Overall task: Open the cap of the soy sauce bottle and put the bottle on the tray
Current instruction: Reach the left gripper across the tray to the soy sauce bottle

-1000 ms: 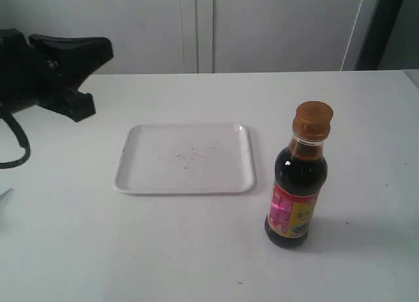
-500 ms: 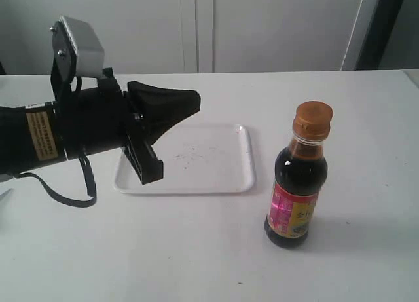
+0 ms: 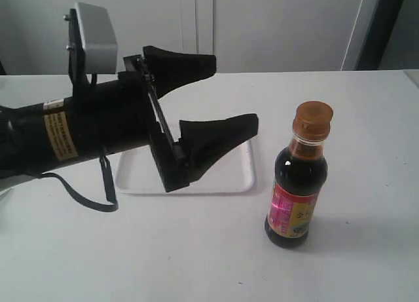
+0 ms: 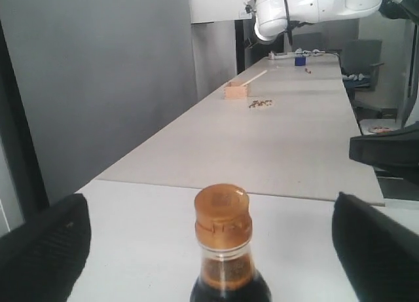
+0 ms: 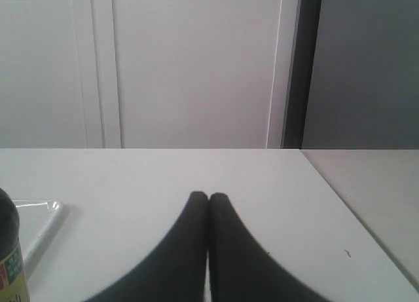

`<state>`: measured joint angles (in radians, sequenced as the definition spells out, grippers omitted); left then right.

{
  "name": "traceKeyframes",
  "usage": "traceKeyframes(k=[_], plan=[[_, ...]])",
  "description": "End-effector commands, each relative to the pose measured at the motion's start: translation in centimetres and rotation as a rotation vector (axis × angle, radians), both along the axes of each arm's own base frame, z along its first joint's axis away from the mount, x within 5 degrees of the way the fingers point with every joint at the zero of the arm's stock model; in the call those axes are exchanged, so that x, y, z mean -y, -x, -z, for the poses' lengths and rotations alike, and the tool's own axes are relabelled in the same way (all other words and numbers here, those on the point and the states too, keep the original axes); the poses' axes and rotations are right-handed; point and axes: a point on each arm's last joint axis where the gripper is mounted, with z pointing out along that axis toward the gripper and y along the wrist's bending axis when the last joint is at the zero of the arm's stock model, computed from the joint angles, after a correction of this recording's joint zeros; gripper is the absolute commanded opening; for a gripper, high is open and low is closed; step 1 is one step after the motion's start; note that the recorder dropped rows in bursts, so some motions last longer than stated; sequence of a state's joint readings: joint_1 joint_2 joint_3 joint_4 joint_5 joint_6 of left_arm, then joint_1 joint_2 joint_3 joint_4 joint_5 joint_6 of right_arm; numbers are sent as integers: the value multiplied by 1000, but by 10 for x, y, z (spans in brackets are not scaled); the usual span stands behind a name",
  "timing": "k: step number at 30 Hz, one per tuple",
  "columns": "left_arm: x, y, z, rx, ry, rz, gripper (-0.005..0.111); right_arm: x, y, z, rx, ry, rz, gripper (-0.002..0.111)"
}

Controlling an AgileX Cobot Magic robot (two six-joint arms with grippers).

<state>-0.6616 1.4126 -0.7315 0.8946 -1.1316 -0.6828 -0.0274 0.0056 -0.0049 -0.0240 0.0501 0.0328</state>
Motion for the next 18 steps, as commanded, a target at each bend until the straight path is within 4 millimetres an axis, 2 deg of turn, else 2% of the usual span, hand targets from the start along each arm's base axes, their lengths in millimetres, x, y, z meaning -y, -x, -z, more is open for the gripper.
traceKeyframes(k=[1,5,10,18], plan=[[16,1,-12,-21,30,7,105,0,0,1,8,2,3,0],[34,-7,-12,-113,61,33,105,0,0,1,8,2,3,0],[60,-15,-6,-129,52,74,105,0,0,1,6,2,3,0],[80,-29,13,-161,22,87,105,0,0,1,6,2,3,0]])
